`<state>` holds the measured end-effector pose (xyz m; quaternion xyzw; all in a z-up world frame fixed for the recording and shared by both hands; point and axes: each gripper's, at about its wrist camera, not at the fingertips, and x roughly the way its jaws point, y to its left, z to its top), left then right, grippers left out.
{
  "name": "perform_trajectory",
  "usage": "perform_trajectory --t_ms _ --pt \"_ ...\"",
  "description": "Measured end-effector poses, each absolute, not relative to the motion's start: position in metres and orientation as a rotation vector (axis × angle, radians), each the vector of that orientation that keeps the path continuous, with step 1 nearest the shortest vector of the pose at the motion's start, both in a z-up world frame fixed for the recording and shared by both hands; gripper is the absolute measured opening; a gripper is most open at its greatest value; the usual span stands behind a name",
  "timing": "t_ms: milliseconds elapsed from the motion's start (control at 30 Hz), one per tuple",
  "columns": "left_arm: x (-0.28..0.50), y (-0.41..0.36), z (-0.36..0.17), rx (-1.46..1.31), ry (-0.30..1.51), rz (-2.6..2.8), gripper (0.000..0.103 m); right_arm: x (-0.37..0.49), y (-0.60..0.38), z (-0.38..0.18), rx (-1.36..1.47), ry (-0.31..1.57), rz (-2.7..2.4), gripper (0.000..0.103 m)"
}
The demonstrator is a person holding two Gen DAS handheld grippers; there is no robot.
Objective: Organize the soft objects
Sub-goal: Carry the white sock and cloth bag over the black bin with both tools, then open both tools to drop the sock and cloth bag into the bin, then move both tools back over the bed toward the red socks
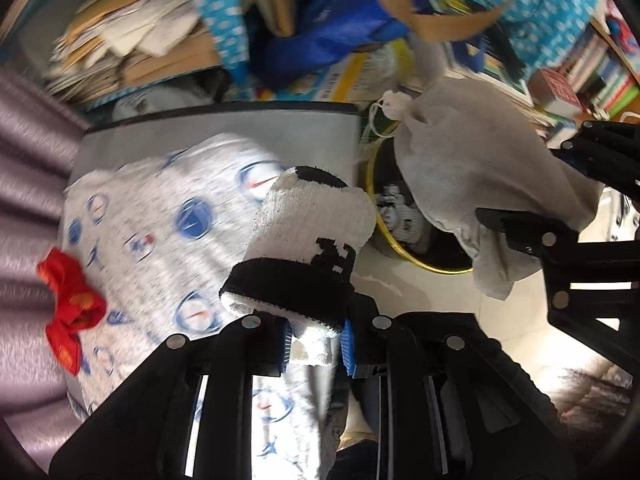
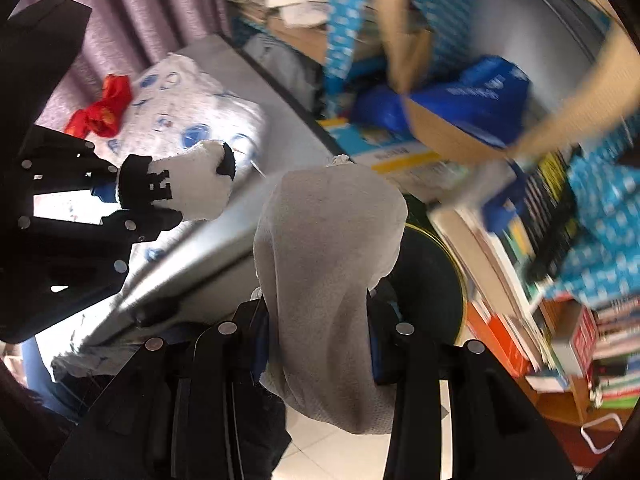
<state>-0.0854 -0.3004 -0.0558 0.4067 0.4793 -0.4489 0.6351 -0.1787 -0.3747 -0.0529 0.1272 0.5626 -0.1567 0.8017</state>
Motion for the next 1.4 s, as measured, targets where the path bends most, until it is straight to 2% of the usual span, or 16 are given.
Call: perform_trajectory --t_ms 333,467,533,600,667,700,833,900,933,1033,1100,1400 --pt "-0.137 -0.362 -0.081 1.011 1.108 -1.178 0.020 -0.240 -0.428 -0.064 0.370 1.233 -0.533 0.034" --pt "-0.151 -0.391 -0.108 1.018 1.194 -1.258 0.021 -0.253 -0.444 -0.069 0.401 1.233 -0.582 0.034" --pt "-0.157 -0.401 -0.121 1.044 1.234 -1.279 0.030 -0.257 -0.450 -0.074 0.418 1.235 -0.591 0.035" --pt "-0.161 -0.405 -0.128 1.083 1.232 -1.237 0.065 -0.259 -0.455 -0.079 0.434 1.240 -0.596 0.035" --pt "-0.163 -0.405 -0.124 1.100 1.162 -1.218 0.078 -0.257 -0.458 -0.085 0.441 1.241 -0.586 0.036" --pt "-0.164 -0.403 -0.120 1.108 1.137 -1.221 0.081 -0.255 -0.459 -0.088 0.445 1.244 -0.579 0.036" --pt "-0.156 -0.398 -0.110 1.107 1.091 -1.180 0.082 -0.246 -0.460 -0.097 0.446 1.263 -0.565 0.039" --pt "-0.148 -0.393 -0.105 1.098 1.076 -1.160 0.085 -0.241 -0.461 -0.105 0.448 1.281 -0.569 0.052" --pt "-0.145 -0.391 -0.103 1.088 1.080 -1.155 0.085 -0.239 -0.462 -0.110 0.451 1.293 -0.578 0.068" --pt "-0.137 -0.383 -0.097 1.070 1.078 -1.128 0.086 -0.231 -0.459 -0.122 0.445 1.313 -0.577 0.065" --pt "-0.131 -0.378 -0.094 1.056 1.075 -1.116 0.089 -0.225 -0.454 -0.125 0.424 1.326 -0.580 0.067" --pt "-0.114 -0.357 -0.085 1.017 1.081 -1.072 0.089 -0.203 -0.433 -0.125 0.404 1.337 -0.526 0.070"
